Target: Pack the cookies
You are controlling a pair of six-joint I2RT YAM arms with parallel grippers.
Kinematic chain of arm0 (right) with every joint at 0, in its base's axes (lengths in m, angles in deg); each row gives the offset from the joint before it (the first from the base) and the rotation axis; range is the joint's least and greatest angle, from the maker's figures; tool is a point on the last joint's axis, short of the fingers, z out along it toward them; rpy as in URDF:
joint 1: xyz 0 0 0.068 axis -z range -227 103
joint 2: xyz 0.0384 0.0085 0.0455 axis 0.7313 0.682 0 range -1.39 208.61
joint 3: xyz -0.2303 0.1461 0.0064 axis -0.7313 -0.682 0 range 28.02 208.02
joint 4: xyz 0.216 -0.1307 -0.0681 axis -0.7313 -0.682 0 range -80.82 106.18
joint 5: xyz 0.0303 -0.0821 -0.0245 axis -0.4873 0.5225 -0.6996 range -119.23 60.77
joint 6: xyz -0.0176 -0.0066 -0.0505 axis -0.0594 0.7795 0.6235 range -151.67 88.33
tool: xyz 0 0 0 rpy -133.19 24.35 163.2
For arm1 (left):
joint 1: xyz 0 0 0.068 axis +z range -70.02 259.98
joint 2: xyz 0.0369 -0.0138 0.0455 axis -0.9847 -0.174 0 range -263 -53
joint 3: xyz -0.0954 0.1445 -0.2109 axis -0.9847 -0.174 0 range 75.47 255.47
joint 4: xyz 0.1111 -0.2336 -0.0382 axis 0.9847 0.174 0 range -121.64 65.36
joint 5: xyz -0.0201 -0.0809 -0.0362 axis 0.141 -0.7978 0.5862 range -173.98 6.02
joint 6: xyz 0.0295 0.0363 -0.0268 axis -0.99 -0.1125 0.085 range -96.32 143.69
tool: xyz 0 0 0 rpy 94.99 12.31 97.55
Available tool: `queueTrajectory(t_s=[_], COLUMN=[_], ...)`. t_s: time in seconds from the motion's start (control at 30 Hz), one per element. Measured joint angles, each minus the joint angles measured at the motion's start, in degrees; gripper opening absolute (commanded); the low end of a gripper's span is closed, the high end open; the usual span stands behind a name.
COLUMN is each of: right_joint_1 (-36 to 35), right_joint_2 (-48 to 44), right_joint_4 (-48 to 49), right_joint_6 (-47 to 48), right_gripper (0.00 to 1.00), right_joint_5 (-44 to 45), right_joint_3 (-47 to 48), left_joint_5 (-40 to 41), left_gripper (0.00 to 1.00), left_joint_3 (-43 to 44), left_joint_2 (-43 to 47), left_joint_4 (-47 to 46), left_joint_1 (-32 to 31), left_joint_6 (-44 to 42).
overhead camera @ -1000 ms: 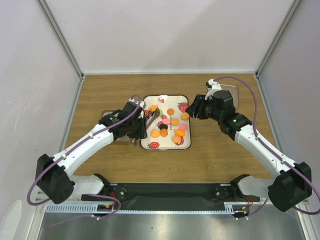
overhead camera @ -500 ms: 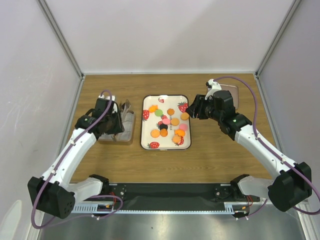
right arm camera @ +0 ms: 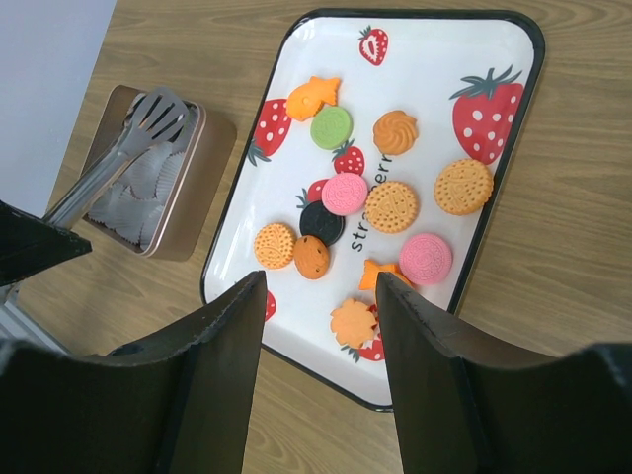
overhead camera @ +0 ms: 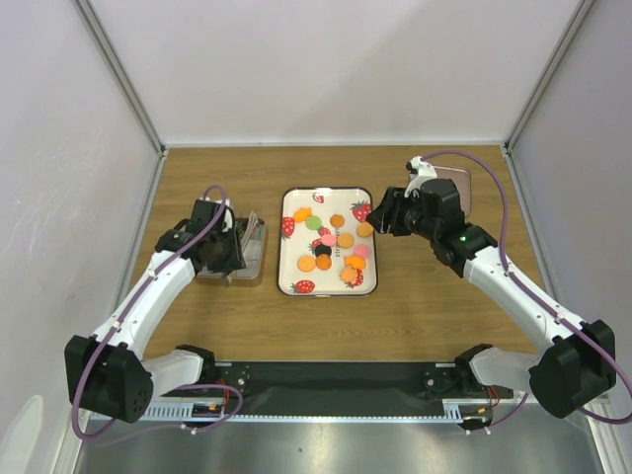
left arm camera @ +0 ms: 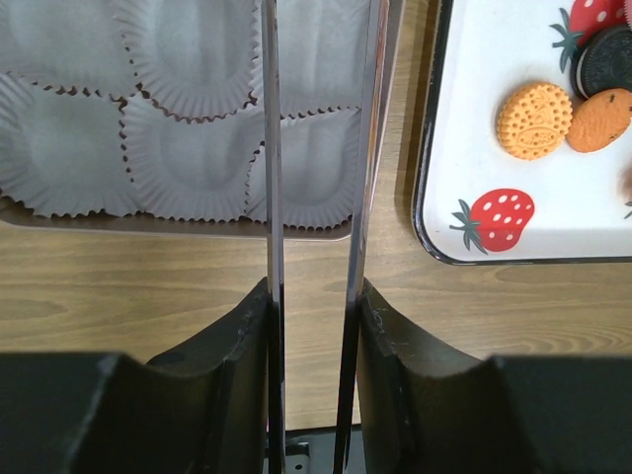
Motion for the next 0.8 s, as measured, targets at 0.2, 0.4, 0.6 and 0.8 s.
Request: queueTrajectory(t_s=[0.2,0.4,0.6,0.8], right_joint_1=[0.0,0.0,0.0,-0.1], right_joint_2=[0.0,0.0,0.0,0.0], right_joint_4=[0.0,0.0,0.0,0.0], right_joint_6=[0.0,0.0,0.0,0.0], right_gripper=[0.54,0.54,0.54,0.54], right_joint_5=[0.0,0.0,0.0,0.0], right_joint_3=[0.0,0.0,0.0,0.0], left_joint_5=[-1.4,-1.6,-1.7,-1.7], left_gripper=[0.38,0.42,0.45,0.47], left_joint_3=[-0.6,-0.8,-1.4,-1.6], left_joint_2=[-0.5,-1.0,-1.0,-0.9], left_joint_4=[-1.2,-1.6,-1.9,-2.2], left_joint_1=[0.0,0.0,0.0,0.0], left_joint_6=[-0.1,-0.2,-0.2,-0.5])
